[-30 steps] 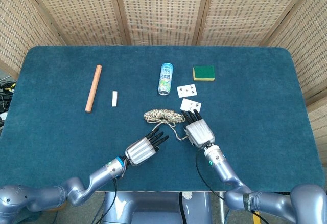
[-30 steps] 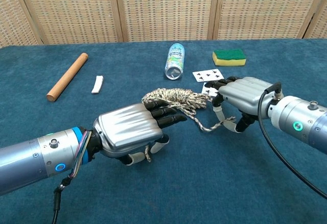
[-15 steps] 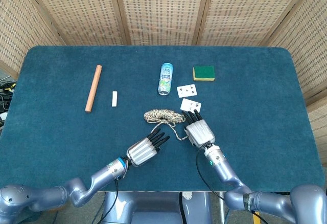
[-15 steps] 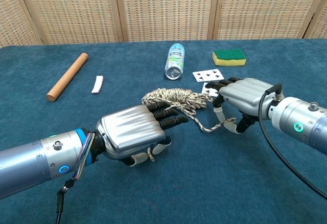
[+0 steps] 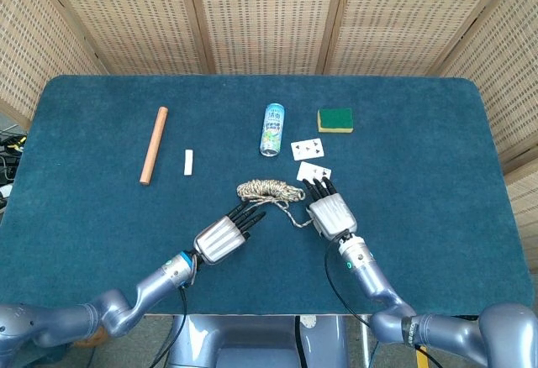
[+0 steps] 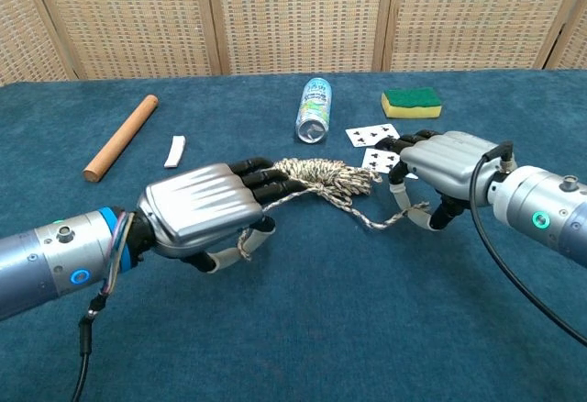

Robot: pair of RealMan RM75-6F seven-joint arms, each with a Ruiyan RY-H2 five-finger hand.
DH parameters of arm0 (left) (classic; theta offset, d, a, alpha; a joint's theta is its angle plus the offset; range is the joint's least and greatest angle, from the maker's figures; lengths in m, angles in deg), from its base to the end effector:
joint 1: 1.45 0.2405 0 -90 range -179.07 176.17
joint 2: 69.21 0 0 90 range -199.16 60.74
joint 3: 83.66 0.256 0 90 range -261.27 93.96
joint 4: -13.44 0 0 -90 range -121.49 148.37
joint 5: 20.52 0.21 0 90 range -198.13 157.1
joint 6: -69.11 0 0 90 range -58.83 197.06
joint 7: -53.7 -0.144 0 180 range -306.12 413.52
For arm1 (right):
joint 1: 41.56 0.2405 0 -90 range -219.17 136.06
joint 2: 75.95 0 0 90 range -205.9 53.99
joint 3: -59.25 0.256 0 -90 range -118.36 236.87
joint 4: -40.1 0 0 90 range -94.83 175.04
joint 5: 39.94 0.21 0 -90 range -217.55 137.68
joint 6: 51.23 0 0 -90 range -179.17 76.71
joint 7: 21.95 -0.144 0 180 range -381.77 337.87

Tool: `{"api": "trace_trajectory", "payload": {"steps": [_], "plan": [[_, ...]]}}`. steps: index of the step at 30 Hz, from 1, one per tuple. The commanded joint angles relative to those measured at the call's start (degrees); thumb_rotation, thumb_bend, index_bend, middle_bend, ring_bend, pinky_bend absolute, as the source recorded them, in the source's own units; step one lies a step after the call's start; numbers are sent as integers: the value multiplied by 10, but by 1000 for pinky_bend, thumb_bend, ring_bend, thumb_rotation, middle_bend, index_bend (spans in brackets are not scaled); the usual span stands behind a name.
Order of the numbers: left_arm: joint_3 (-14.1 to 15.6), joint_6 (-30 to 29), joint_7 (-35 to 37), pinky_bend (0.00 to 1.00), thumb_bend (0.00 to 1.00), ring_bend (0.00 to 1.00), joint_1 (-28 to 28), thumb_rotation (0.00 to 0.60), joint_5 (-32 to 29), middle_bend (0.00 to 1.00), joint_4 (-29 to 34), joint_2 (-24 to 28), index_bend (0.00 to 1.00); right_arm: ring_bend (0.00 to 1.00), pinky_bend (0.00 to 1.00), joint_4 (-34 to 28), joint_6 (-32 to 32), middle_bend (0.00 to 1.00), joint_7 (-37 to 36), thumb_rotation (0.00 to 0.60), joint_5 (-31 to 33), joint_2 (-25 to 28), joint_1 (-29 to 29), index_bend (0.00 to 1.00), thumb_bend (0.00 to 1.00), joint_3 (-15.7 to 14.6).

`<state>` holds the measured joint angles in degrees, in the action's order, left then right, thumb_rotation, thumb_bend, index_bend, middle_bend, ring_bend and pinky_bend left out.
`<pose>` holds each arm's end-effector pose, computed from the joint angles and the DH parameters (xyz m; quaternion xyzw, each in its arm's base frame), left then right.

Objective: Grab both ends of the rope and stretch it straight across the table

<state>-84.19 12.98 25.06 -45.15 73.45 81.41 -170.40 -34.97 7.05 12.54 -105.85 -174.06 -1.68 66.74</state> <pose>-0.1312 0.2938 -0.0947 -0.8783 -0.0618 -0.3311 0.3392 -0.1674 -0.3290 -0.0567 0.7812 -0.2798 0.2997 0.4708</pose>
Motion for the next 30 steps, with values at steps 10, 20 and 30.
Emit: {"api": "trace_trajectory", "payload": {"steps": [10,20,30], "plan": [[-3,-58,103,0,445,0,37,600,-20,0,-37,92,679,0,0,-7,30,0,14,600,5,57,-14,666,498,14],[9,-76,193,0,445,0,68,600,-34,0,-137,105,680,0,0,19,42,0,27,600,41,109,-43,671,498,15],[17,-79,254,0,444,0,83,600,-37,0,-200,94,678,0,0,42,39,0,0,600,40,111,-60,668,498,6]]}}
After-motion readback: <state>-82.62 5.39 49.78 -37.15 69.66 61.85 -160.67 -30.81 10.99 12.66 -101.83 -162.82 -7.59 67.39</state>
